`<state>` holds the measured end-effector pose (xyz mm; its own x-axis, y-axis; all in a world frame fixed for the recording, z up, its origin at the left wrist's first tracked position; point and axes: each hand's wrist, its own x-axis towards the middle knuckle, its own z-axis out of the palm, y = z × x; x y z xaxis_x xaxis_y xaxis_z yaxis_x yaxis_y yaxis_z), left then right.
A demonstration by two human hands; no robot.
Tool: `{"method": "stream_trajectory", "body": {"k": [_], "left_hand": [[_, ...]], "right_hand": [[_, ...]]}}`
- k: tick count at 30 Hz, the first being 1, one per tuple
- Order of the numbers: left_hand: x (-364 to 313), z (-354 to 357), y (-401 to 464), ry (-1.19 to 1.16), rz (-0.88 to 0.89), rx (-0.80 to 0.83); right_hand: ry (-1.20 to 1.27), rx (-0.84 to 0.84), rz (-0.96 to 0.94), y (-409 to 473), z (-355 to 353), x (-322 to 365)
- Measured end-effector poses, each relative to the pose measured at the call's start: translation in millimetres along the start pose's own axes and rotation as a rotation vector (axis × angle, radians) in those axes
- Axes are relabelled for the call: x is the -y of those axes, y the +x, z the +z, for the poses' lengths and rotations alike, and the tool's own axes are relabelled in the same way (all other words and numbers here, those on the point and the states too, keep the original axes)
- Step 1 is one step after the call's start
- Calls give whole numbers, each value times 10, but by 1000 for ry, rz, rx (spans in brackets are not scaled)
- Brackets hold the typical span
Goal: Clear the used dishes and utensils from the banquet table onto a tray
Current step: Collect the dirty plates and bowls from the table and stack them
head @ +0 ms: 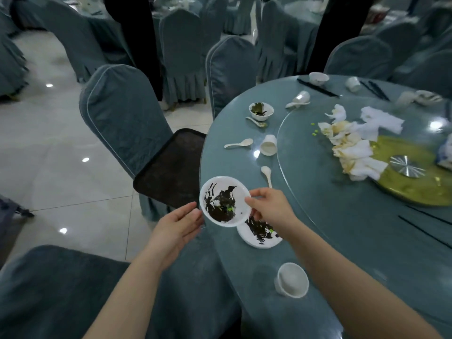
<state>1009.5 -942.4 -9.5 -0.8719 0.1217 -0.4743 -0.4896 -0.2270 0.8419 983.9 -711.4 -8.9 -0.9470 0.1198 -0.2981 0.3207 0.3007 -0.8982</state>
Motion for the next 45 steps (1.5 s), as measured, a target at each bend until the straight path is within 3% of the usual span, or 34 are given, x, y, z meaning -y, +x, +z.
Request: {"method": "stream_trajectory", "body": {"k": [4,10,17,21,23,28,31,35,41,45], "left_hand": [[107,-6,-299,51,-41,204],[371,-122,-778,60,-54,342],[742,-106,-1204,4,-134,365],[856,-25,-1309,-20,-157,399],[893,31,-1300,-25,-163,395],[909,157,-1184,-26,-163,350],[914,208,-1121,-23,-147,341],[881,206,-1154,7,-112,375],[849,228,-1299,76,-118,459],[906,398,-1495,159,-126,601]], "right_hand": [[27,-61,-17,-585,55,-24],[151,-220,33,-1563,204,-281],[259,-418,252,-2578,6,-1019],[324,-664,455,-2990,-343,-1640],[341,-780,547,-3088,-525,-1917],[428,-883,629,-2926,-751,-2267],[506,-899,621,-2783,-766,-2290],[431,-868,592,-2813,-744,-2089],[490,-906,306,-3224,-533,-1329],[504,-904,192,-3598,-338,-903]]}}
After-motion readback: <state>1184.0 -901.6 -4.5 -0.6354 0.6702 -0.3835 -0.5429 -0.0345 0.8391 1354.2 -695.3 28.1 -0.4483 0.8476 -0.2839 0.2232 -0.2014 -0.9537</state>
